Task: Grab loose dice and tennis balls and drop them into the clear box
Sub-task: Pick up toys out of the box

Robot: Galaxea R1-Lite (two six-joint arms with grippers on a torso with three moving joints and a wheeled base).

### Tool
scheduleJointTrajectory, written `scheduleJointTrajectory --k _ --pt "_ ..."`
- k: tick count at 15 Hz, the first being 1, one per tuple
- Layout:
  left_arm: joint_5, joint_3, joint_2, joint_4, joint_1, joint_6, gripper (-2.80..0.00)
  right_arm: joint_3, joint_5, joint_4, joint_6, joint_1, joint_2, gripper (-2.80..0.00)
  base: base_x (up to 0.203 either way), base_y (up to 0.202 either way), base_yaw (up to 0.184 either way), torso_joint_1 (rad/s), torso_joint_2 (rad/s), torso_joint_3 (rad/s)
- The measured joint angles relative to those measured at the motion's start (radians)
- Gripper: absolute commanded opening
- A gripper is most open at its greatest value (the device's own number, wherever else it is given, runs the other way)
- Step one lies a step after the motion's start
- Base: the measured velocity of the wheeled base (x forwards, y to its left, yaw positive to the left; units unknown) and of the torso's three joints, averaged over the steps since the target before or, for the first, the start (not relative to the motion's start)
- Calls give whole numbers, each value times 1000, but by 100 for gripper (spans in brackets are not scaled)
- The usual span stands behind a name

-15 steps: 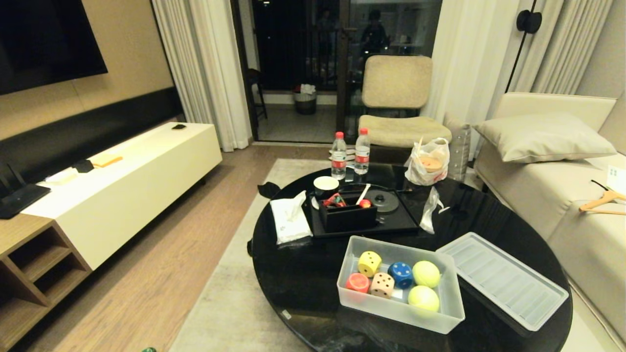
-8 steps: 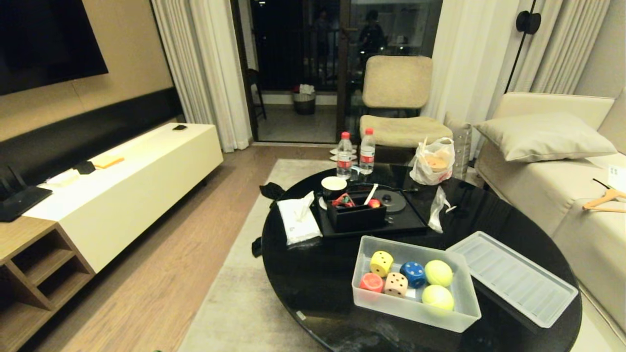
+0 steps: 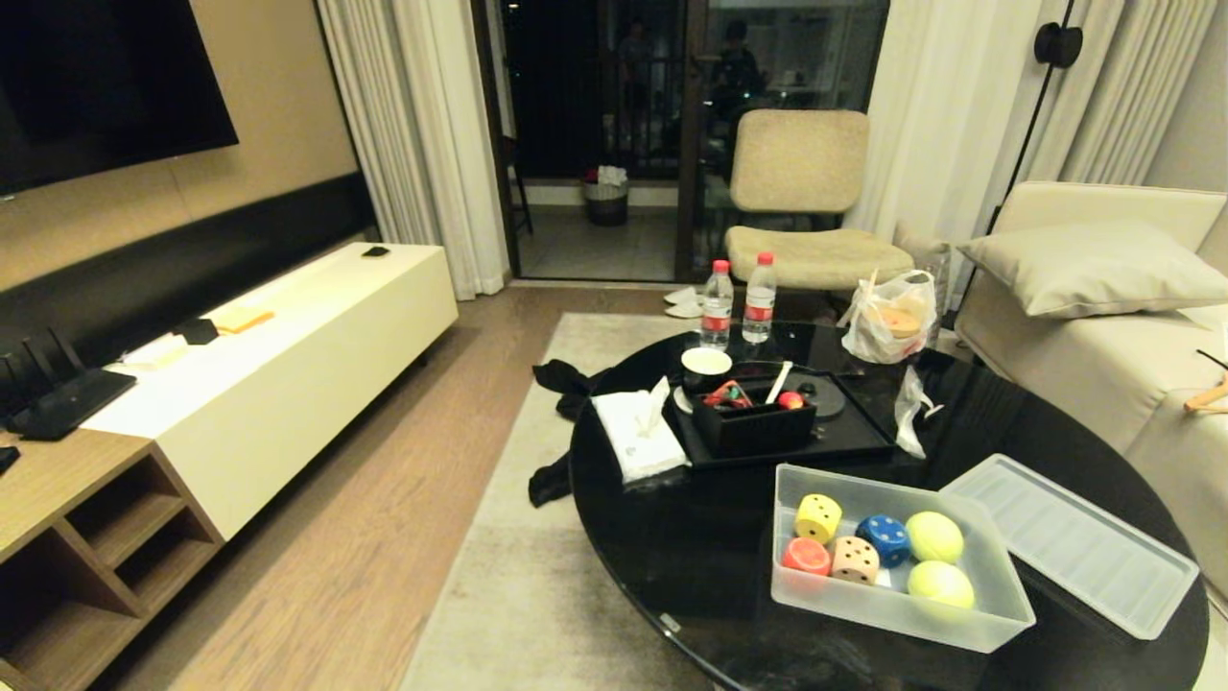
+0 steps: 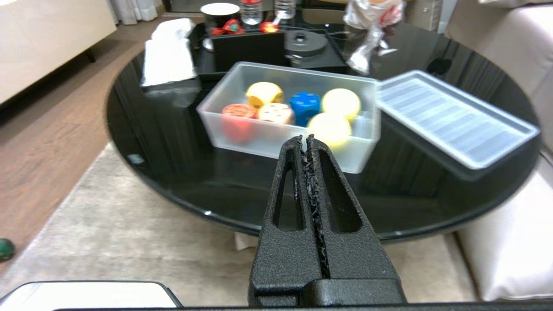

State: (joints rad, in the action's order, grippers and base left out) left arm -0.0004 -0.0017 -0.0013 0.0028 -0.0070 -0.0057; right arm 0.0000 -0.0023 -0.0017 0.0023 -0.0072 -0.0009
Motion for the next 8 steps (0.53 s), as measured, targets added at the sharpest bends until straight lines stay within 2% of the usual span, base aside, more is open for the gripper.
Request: scheduleJointTrajectory --k 8 --pt "0 0 0 0 0 0 -280 0 1 0 0 0 0 -280 0 187 -5 3 1 3"
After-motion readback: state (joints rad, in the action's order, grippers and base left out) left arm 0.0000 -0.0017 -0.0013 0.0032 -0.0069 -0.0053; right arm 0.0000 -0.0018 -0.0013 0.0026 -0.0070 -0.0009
